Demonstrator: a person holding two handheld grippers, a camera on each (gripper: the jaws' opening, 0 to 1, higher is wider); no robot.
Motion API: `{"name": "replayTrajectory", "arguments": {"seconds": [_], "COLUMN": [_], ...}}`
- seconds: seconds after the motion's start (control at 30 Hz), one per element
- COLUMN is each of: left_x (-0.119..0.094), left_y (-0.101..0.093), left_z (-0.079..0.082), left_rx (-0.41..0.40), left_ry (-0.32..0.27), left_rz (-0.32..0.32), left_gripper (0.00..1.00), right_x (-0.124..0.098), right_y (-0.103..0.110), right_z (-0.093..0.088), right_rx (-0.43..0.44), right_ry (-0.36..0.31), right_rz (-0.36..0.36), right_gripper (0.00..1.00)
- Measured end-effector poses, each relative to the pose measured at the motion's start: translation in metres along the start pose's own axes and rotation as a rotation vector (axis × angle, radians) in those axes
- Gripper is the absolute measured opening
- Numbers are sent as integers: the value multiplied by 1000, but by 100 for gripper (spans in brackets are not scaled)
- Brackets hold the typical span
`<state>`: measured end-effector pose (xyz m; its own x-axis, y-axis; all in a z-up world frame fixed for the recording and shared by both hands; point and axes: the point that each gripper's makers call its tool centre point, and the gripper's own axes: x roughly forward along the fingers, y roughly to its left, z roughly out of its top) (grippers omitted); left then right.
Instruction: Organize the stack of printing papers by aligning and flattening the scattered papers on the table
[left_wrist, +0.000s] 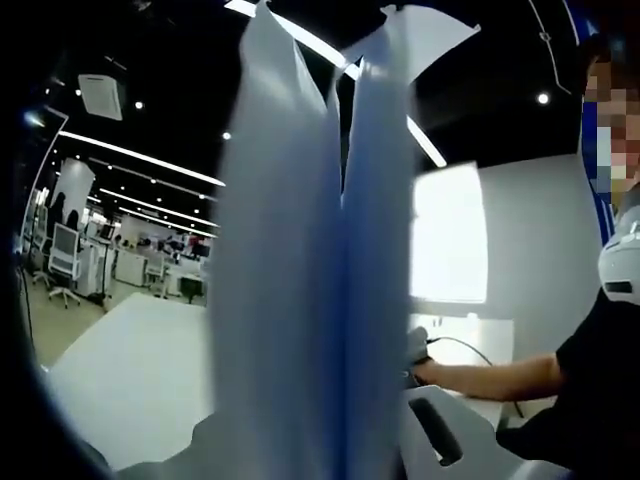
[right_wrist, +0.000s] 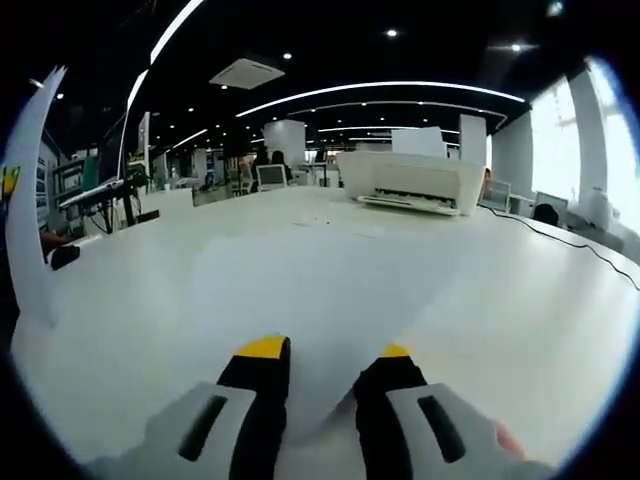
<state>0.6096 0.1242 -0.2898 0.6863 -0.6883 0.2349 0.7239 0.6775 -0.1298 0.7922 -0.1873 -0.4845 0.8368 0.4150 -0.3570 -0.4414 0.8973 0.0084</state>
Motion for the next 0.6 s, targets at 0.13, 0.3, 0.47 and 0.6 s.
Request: {"name": "replayTrajectory", "arguments": {"seconds": [0.13,0.3,0.47,0.6], "left_x": [0,0,-1,-1], "left_y": [0,1,1,1], "left_z": [0,0,0,0], "left_rx": [2,3,2,2], "left_ry": [1,3,2,2], "left_rz": [1,3,2,2], "left_gripper": [6,6,6,6], "right_x": [0,-3,-1,0], "right_y": [-1,-4,-3,-7], "right_z": [1,1,1,1], "right_rx": [5,66,94,110], "right_ry": [2,5,12,15], "right_rz": [6,14,29,33], "right_gripper": [16,6,2,0]}}
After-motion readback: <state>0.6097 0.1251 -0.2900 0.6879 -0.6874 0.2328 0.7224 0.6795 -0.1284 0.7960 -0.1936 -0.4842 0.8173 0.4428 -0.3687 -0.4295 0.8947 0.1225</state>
